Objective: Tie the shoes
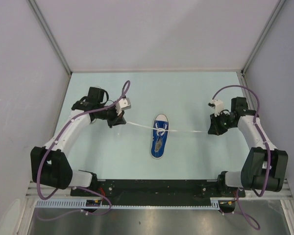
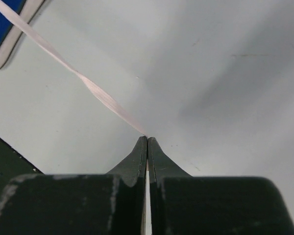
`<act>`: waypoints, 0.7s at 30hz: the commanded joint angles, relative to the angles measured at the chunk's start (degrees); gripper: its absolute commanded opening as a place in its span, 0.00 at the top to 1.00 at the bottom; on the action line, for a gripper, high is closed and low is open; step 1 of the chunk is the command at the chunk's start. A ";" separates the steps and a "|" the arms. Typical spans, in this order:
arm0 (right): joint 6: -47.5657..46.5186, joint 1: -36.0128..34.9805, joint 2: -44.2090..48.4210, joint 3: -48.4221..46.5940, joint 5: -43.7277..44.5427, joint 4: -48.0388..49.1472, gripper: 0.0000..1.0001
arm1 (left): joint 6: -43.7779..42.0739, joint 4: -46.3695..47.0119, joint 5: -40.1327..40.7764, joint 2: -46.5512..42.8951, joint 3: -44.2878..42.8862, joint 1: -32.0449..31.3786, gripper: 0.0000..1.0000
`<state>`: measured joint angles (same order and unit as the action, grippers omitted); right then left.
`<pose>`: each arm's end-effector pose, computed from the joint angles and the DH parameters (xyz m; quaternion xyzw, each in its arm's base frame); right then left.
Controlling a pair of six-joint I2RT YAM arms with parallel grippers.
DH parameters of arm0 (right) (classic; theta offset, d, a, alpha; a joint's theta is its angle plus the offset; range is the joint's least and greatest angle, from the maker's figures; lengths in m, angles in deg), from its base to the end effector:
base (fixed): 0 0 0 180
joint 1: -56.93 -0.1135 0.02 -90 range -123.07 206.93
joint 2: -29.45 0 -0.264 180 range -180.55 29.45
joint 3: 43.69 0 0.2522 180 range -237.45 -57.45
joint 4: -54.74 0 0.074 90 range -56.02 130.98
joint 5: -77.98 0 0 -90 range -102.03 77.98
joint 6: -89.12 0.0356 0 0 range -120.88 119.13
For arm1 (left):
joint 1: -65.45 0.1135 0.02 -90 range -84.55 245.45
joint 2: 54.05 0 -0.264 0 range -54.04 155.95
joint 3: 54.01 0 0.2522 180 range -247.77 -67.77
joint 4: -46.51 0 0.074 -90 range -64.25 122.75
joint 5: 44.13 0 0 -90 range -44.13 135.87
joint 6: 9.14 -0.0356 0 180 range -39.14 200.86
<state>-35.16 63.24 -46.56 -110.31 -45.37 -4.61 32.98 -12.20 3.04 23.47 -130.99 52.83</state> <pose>0.2433 -0.0072 0.2318 -0.2789 0.9008 0.2032 0.2636 0.2546 -0.0818 0.2829 0.5358 0.7266 -0.2608 0.3419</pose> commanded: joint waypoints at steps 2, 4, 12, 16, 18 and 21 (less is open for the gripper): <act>-3.07 1.69 -2.73 0.74 1.35 2.25 1.00 | -0.37 1.88 2.13 1.76 3.62 1.81 1.00; -3.25 1.69 -3.62 1.26 1.96 2.52 1.00 | -1.34 1.88 3.80 3.16 4.51 2.07 1.00; -5.88 3.80 -6.96 3.73 6.63 5.59 1.00 | -3.45 4.60 7.23 5.98 7.94 5.24 1.00; -4.22 1.44 -8.28 3.73 5.92 7.08 1.00 | -3.01 6.18 6.53 7.82 8.64 4.80 1.00; -2.81 -1.37 -8.63 3.73 7.41 8.31 1.00 | -2.75 6.54 7.84 9.84 7.85 3.75 1.00; -2.54 -1.30 -9.60 3.64 10.04 9.46 1.00 | -3.27 7.59 10.22 11.78 6.97 3.66 1.00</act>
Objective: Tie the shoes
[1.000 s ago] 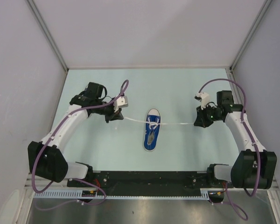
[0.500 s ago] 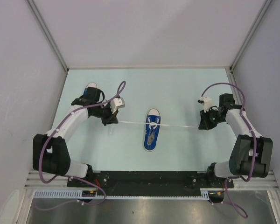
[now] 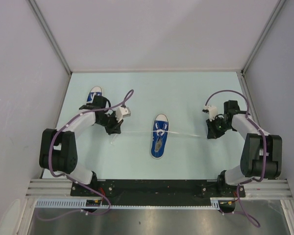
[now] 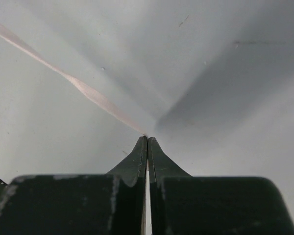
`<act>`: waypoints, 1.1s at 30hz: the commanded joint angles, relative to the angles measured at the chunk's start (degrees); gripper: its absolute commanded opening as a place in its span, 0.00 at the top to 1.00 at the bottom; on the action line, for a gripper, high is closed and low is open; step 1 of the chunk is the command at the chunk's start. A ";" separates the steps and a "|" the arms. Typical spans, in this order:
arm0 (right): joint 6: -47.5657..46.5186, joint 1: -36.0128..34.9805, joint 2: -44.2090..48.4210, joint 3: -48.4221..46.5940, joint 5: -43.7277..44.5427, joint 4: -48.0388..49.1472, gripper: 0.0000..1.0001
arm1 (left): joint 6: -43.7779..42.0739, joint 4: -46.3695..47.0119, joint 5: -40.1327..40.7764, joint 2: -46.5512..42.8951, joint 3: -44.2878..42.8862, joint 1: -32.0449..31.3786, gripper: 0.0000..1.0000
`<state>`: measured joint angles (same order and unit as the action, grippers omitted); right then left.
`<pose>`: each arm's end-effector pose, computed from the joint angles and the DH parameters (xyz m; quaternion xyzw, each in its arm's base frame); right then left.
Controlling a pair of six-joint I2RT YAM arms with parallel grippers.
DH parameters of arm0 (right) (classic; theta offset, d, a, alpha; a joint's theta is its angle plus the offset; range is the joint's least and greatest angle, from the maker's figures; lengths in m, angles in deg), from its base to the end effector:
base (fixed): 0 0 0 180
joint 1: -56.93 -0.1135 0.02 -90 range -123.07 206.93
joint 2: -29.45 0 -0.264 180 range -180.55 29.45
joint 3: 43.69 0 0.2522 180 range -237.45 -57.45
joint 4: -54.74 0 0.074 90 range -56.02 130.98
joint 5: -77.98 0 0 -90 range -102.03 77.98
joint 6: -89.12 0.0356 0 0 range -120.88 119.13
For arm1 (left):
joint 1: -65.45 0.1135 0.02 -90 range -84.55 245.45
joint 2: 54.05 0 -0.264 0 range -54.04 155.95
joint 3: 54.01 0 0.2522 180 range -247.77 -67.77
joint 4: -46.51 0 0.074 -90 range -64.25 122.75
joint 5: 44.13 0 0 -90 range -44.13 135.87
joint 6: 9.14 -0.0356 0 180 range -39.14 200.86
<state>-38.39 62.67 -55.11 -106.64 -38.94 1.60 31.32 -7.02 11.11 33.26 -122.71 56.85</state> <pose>0.2576 -0.0097 0.1814 -0.2935 0.9187 0.1669 0.2050 0.2721 -0.0617 0.1985 0.4986 0.8015 -0.2246 0.2420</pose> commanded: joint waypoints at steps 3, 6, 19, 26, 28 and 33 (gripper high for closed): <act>-0.71 2.33 -0.27 -0.12 4.07 3.52 1.00 | -1.88 2.24 0.76 1.73 -2.63 0.60 1.00; -2.20 5.15 2.28 -0.21 2.67 2.12 1.00 | -1.88 1.19 -1.09 0.07 -3.95 1.39 1.00; -3.71 6.66 2.55 -0.21 2.22 0.18 1.00 | -5.04 -2.51 -0.30 -2.93 -4.13 2.98 1.00; 1.74 -1.33 -1.48 -0.21 3.79 3.68 1.00 | -1.19 3.81 5.73 2.41 -2.02 -3.69 1.00; 2.18 -3.71 -2.80 -0.21 5.03 4.92 1.00 | -0.65 4.35 7.07 4.70 -2.71 -5.10 1.00; 3.23 -8.02 -7.11 -0.29 7.32 7.64 0.96 | -0.12 7.68 12.51 9.02 -2.89 -8.27 0.94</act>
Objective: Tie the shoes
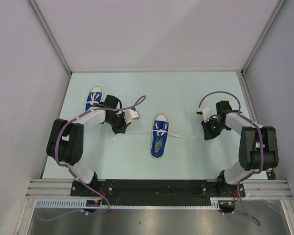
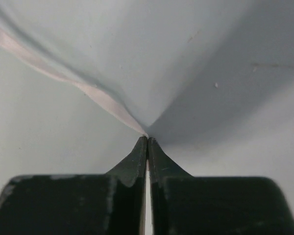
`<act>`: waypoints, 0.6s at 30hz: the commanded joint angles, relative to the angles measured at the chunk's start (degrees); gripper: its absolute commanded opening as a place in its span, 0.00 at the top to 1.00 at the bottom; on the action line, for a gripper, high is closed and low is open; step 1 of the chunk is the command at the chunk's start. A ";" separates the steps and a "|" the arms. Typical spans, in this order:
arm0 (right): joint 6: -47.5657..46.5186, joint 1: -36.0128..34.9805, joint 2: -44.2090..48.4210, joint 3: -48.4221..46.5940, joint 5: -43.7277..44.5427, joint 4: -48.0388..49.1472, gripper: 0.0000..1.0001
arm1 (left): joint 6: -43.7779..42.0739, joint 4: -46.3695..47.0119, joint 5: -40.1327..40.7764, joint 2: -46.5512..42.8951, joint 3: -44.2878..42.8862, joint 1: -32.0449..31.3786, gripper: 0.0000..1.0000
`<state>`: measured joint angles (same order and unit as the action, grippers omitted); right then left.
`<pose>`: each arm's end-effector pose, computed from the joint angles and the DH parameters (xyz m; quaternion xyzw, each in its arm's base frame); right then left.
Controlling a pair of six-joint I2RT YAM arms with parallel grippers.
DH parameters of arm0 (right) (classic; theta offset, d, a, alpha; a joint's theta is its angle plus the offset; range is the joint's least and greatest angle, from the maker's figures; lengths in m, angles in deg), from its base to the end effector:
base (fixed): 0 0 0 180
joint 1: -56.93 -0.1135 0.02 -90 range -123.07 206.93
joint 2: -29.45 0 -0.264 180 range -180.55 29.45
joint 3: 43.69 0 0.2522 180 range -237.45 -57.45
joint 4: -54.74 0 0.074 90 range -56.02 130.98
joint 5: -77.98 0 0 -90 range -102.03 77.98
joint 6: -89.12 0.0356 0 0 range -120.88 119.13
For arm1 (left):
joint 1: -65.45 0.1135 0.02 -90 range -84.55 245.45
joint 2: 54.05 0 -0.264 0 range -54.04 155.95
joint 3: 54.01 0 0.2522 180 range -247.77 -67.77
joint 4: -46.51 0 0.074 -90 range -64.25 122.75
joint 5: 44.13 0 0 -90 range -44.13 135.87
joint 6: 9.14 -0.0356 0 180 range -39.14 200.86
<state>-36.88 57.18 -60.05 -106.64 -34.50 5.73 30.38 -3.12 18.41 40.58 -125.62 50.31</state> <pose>0.2700 0.0124 0.1612 -0.3220 0.9186 0.1454 0.1773 0.2900 -0.0955 0.1772 0.5504 0.7877 -0.1791 0.2108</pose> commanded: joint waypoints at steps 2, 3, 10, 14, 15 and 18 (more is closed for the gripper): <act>2.26 -4.03 -2.53 -0.55 2.71 3.87 0.73 | 0.82 3.54 5.67 2.84 -0.60 -2.70 0.80; 2.52 -4.38 -1.92 -0.73 2.53 3.69 0.63 | 1.17 3.01 5.32 2.84 -0.95 -2.88 0.67; 4.98 -1.31 13.97 -5.47 -2.73 0.62 0.18 | 6.87 3.01 -0.64 -11.90 -4.46 -1.40 0.27; 8.75 2.29 24.88 -7.06 -9.85 5.08 0.00 | 13.81 5.72 -6.28 -22.88 -6.84 1.07 0.00; 10.16 1.95 26.81 -7.06 -9.95 6.14 0.00 | 15.92 7.47 -5.94 -24.65 -6.76 1.07 0.01; 12.28 -0.07 30.95 -7.06 -10.91 10.28 0.00 | 25.24 13.37 -6.55 -28.44 -5.53 1.07 0.00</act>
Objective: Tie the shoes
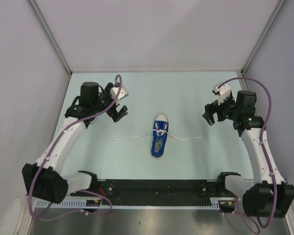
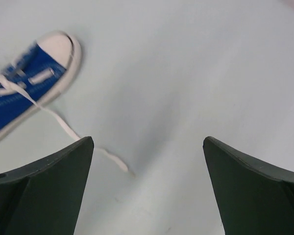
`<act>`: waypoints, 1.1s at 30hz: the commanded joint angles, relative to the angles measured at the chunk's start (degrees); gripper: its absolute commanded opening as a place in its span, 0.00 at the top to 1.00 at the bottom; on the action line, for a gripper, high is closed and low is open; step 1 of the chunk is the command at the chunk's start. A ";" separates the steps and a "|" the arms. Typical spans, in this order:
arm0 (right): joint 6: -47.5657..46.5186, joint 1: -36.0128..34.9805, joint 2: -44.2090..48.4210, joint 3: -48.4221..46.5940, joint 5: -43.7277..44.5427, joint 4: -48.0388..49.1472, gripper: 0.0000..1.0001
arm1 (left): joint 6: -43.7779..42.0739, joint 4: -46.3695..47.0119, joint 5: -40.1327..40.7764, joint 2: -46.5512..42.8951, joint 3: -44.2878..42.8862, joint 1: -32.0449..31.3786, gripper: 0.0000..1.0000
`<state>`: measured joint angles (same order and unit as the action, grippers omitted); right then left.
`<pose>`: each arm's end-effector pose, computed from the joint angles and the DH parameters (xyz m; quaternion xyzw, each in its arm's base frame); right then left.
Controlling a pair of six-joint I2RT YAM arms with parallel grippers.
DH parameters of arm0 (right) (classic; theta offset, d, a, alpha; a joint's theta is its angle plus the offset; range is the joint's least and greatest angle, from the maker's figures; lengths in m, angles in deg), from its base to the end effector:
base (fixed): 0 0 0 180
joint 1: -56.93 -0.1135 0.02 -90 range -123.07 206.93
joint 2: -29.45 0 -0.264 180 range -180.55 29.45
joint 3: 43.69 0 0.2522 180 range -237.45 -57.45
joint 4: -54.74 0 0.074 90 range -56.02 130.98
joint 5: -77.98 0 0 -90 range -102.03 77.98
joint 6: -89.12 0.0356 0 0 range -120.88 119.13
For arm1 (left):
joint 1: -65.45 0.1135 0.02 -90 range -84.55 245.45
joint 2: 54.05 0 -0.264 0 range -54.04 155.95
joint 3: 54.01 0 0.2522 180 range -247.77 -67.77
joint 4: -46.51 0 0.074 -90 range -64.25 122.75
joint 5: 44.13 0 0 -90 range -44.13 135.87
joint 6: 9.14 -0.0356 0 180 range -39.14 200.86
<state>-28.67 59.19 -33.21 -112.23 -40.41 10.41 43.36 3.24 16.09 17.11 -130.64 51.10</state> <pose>0.2326 0.0078 0.3084 -0.2969 0.8279 0.1040 0.4644 0.2559 -0.0837 0.3231 0.4811 0.7311 -0.1408 0.4628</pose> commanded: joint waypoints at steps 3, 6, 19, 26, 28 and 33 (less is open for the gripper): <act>-1.98 -6.99 3.77 -2.69 -6.43 2.71 0.00 | 8.59 5.97 -10.03 -5.50 -0.06 0.02 0.00; -5.24 -11.21 0.79 -2.70 -5.11 -1.41 0.00 | 2.80 2.10 -9.16 -2.79 -0.06 -1.29 0.00; -9.57 -17.03 -18.89 -2.61 -3.18 -8.99 0.04 | -15.07 3.94 4.72 12.06 9.17 -14.91 0.30; -7.37 -16.77 -22.78 -2.61 -2.47 -8.63 0.14 | -12.60 6.32 8.24 22.44 6.89 -18.43 0.48; -7.10 -16.15 -22.78 -2.61 -2.64 -8.72 0.14 | -12.25 6.14 8.51 24.46 5.66 -18.70 0.51; -7.10 -15.27 -23.04 -2.61 -3.17 -8.90 0.17 | -12.43 6.40 9.13 26.49 4.43 -19.05 0.60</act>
<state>-36.38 43.15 -56.18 -114.24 -43.12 1.75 31.23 7.65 24.53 43.08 -123.30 32.37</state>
